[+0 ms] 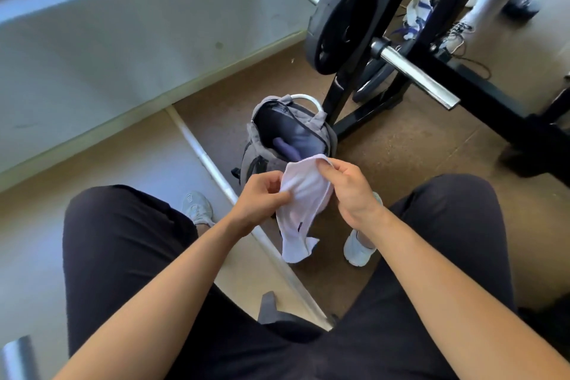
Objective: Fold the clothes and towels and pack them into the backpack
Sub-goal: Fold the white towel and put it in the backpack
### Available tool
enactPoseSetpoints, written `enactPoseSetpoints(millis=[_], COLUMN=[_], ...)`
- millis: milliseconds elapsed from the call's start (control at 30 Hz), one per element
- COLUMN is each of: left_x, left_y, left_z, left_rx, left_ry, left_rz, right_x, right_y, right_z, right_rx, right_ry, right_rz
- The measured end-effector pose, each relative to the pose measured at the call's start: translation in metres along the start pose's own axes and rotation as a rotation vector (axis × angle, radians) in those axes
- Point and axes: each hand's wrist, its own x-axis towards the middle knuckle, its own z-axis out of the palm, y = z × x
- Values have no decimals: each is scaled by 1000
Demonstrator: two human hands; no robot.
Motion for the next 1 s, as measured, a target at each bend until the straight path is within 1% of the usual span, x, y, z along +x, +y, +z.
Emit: enactPoseSetpoints(millis=[67,133,200,300,367,433,500,533,633,767,900,933,1000], left_x=[7,13,18,20,20,20,20,21,23,32,45,46,44], left_y=[-8,-15,-22,-35,-40,-41,-38,-38,-36,-30,-33,-34,-35], left_z=[0,1,2,-2,-2,2,12,17,33,43,41,41,40], left_rx=[121,302,461,556,497,360,238,213,252,189,389,390,368], left_ry=[46,31,-20,-156,-203,-167,-151,-155,-171,-143,-265,-289,-295], left_rz=[3,7,-8,-113,-165,-172,-137,-99,44,103,257,232,86], right_x=[0,-1,0,4,6,8,7,5,-2,-10,-17,-18,-17], right_y=[-4,-8,-16,-40,-56,-65,-64,-62,-62,-72,-83,-86,-90], right_z=[-7,-14,-18,-29,-41,-48,-47,-45,-38,-37,-42,-44,-49], right_rx=[135,167,140,228,294,321,309,306,324,357,433,453,498], right_ry=[17,37,46,114,185,222,226,218,156,84,24,30,70], right_rz=[54,57,32,-45,-90,-115,-112,-107,-104,-95,-78,-75,-91])
